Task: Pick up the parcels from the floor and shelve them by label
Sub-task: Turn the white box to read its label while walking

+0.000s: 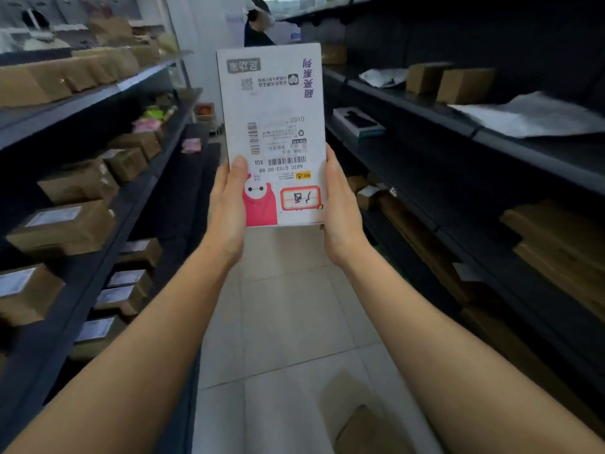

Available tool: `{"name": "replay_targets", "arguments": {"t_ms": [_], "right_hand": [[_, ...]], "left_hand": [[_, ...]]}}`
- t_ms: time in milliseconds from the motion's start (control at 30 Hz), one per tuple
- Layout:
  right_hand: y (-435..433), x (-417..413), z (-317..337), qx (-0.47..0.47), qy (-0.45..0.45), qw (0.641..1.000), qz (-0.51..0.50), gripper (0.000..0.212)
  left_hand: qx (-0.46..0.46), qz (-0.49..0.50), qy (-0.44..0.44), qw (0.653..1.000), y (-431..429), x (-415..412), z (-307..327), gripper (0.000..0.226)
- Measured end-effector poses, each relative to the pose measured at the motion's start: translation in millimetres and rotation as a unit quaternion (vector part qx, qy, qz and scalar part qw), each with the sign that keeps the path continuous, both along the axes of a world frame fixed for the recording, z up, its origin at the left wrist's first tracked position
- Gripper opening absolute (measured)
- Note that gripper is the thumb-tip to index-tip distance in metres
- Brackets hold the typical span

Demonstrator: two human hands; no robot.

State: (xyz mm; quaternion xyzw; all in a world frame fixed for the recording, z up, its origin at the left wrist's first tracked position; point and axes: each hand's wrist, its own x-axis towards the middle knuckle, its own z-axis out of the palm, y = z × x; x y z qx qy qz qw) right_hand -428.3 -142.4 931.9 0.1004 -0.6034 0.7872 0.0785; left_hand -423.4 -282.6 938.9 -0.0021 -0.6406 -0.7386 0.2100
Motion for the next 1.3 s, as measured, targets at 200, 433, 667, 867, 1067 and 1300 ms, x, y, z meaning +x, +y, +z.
{"name": "replay_targets", "arguments": {"t_ms": [200,433,667,867,1067,1300], "right_hand": [[-13,-56,-10,0.009,-0.04,0.994,-0.101,0.05],[-20,-107,-20,0.03,-0.037,0.989,-0.138,0.049],[-20,-184,-26,0.03,-0.015,0.993,-0.111,0.045],[-27,-266,-14,0.024,-0.013,0.998,-0.049,0.046],[-79,-320,-1,0.021,0.011,0.999,0.04,0.05],[-177,-357,7,-0.021,0.043,0.982,0.182,0.047]], "left_hand": [[-0.002,-0.089,-0.01,0.996,-11,-77,-9,0.047],[-0.006,-0.154,-0.033,0.987,-19,-139,-21,0.057],[-0.009,-0.122,-0.025,0.992,-21,-211,-28,0.053],[-0.006,-0.051,-0.016,0.999,-30,-271,-15,0.03],[0.005,0.038,0.004,0.999,-80,-299,-1,0.029],[0.004,0.138,0.033,0.99,-167,-305,13,0.038]]}}
